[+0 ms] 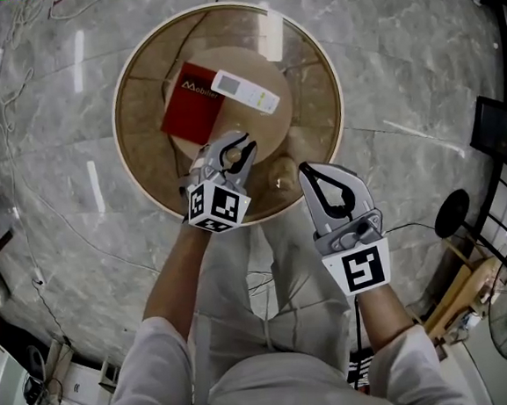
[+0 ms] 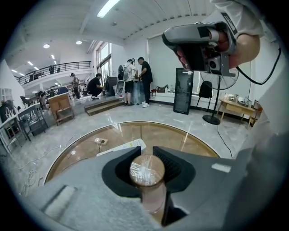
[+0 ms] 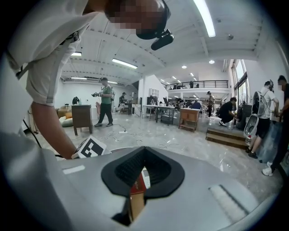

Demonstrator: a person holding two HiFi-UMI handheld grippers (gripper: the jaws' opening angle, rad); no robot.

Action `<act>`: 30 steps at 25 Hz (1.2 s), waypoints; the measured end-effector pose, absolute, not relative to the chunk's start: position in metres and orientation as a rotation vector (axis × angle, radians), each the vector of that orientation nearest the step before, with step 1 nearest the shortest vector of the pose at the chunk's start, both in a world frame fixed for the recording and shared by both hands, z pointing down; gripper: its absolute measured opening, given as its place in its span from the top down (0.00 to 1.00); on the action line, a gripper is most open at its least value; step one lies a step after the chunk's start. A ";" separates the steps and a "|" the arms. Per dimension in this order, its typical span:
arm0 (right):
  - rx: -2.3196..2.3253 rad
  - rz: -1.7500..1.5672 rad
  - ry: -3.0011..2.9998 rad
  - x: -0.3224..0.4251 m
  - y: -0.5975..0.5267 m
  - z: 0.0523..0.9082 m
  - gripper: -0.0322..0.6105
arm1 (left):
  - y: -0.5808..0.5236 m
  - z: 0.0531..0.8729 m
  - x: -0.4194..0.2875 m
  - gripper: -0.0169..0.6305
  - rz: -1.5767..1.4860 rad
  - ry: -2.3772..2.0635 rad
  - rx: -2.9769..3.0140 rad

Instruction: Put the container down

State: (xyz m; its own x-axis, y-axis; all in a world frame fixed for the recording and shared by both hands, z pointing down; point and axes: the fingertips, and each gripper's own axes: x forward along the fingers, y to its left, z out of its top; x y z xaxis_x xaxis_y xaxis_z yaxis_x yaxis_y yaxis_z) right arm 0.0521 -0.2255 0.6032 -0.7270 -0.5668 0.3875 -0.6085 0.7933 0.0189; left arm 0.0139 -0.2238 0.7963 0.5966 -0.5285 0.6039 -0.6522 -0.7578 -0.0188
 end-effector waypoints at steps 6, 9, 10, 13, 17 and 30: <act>0.873 0.159 -2.611 0.050 -0.234 0.618 0.94 | -0.229 0.815 0.015 0.84 0.907 -0.969 2.627; 0.871 0.167 -2.608 0.050 -0.235 0.626 0.94 | -0.229 0.825 0.014 0.84 0.924 -0.961 2.621; 0.871 0.172 -2.606 0.050 -0.235 0.628 0.94 | -0.229 0.827 0.014 0.84 0.928 -0.958 2.622; 0.867 0.182 -2.602 0.049 -0.234 0.635 0.94 | -0.229 0.829 0.016 0.84 0.933 -0.952 2.642; 0.859 0.192 -2.594 0.046 -0.232 0.642 0.94 | -0.226 0.828 0.016 0.83 0.911 -0.953 2.675; 0.898 0.147 -2.593 0.041 -0.235 0.628 0.94 | -0.220 0.790 -0.001 0.62 0.811 -1.007 2.722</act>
